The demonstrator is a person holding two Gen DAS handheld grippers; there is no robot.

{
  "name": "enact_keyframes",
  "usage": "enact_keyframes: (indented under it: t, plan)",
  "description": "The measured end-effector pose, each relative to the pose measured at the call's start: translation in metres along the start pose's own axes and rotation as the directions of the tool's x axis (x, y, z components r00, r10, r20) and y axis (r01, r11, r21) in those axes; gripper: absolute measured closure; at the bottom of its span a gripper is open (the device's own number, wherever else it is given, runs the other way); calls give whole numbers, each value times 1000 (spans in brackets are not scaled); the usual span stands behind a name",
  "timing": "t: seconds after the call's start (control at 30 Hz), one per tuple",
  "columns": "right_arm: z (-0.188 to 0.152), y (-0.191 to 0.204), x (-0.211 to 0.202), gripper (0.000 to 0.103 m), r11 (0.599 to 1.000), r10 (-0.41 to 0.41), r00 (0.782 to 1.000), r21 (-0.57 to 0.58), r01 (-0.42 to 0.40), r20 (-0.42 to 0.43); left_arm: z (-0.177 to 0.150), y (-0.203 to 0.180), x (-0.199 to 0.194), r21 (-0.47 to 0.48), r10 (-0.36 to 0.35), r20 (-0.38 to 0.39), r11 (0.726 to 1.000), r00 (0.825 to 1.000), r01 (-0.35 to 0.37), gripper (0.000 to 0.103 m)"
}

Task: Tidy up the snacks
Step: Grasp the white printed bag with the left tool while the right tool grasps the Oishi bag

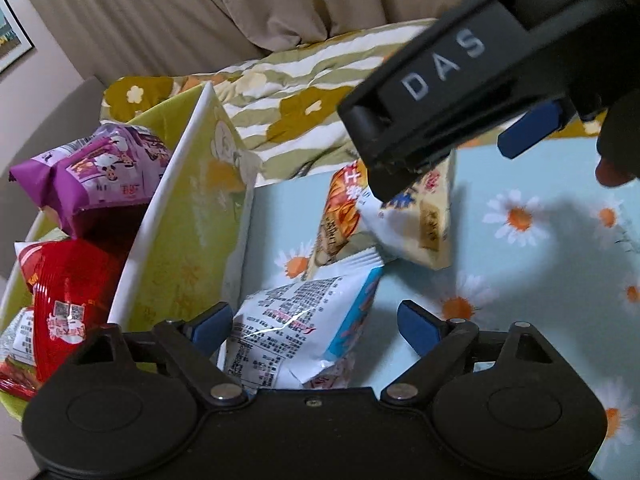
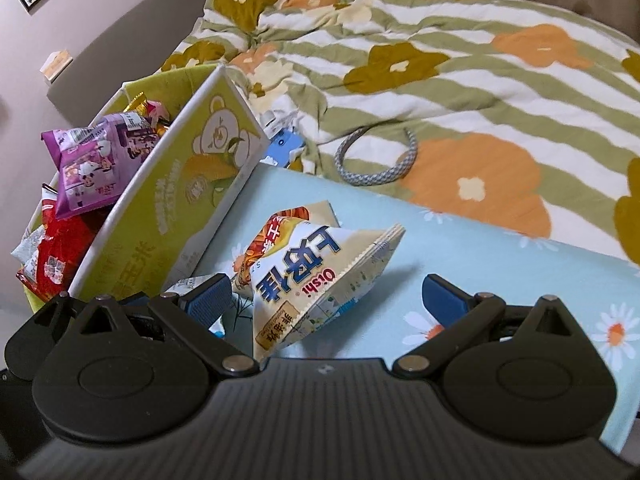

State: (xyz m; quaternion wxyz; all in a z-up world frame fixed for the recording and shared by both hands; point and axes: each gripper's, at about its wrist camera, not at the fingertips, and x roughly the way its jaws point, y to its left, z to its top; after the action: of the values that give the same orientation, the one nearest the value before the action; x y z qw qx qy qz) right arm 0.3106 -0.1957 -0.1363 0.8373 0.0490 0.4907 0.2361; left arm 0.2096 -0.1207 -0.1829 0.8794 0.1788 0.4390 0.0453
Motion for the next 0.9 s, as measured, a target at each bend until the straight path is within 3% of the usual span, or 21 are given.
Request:
enact_keyframes:
  t: [0.23, 0.27, 0.43, 0.6, 0.9]
  plan:
    - [10, 1, 12, 0, 998, -9, 1000, -66, 8, -3, 0, -1, 18, 27, 41, -59, 999, 997, -39, 16]
    - [11, 1, 12, 0, 996, -17, 1000, -86, 17, -5, 2, 1, 21, 26, 42, -76, 999, 996, -40, 21]
    - [15, 5, 15, 0, 983, -42, 999, -178, 39, -12, -5, 12, 35, -15, 11, -132, 1000, 991, -13, 25]
    - [19, 11, 23, 0, 968, -40, 999, -249, 33, -25, -6, 21, 38, -35, -6, -140, 999, 990, 1, 38]
    - [30, 25, 28, 0, 918, -42, 998, -396, 21, -45, -3, 33, 39, -76, -19, -150, 997, 989, 8, 41]
